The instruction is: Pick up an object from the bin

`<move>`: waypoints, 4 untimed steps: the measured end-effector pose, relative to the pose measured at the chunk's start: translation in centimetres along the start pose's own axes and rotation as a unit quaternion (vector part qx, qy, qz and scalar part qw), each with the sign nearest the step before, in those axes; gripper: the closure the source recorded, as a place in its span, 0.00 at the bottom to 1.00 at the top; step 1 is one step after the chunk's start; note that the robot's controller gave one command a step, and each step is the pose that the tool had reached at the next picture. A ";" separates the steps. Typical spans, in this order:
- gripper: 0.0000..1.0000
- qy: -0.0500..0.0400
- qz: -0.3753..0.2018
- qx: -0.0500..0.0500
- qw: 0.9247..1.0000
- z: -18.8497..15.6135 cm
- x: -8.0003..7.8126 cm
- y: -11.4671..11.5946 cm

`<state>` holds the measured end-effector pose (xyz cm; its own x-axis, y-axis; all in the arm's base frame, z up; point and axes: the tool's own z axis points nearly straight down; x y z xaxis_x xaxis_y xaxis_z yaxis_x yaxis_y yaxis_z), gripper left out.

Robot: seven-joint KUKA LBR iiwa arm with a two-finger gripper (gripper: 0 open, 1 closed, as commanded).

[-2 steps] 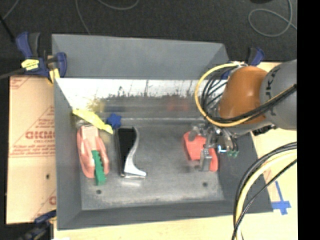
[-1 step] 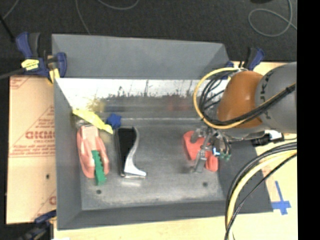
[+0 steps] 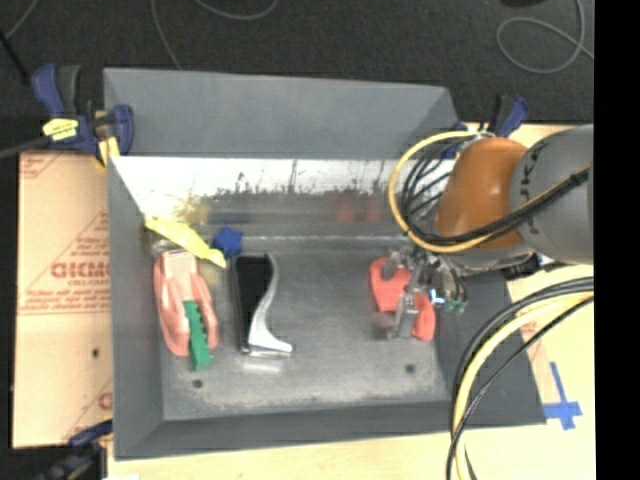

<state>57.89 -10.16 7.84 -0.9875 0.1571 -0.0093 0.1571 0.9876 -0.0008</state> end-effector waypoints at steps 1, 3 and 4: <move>1.00 0.000 0.108 -0.001 0.994 0.7 0.1 2.2; 1.00 0.004 0.122 0.000 0.993 -3.6 -1.0 3.0; 1.00 -0.004 0.114 -0.001 0.993 -6.7 -2.0 0.8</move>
Offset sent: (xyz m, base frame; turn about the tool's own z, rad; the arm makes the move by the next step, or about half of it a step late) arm 0.0000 0.0000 0.0000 0.0000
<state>59.92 -9.63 14.56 -0.9263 0.3763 -0.0165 0.3763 0.9265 0.0040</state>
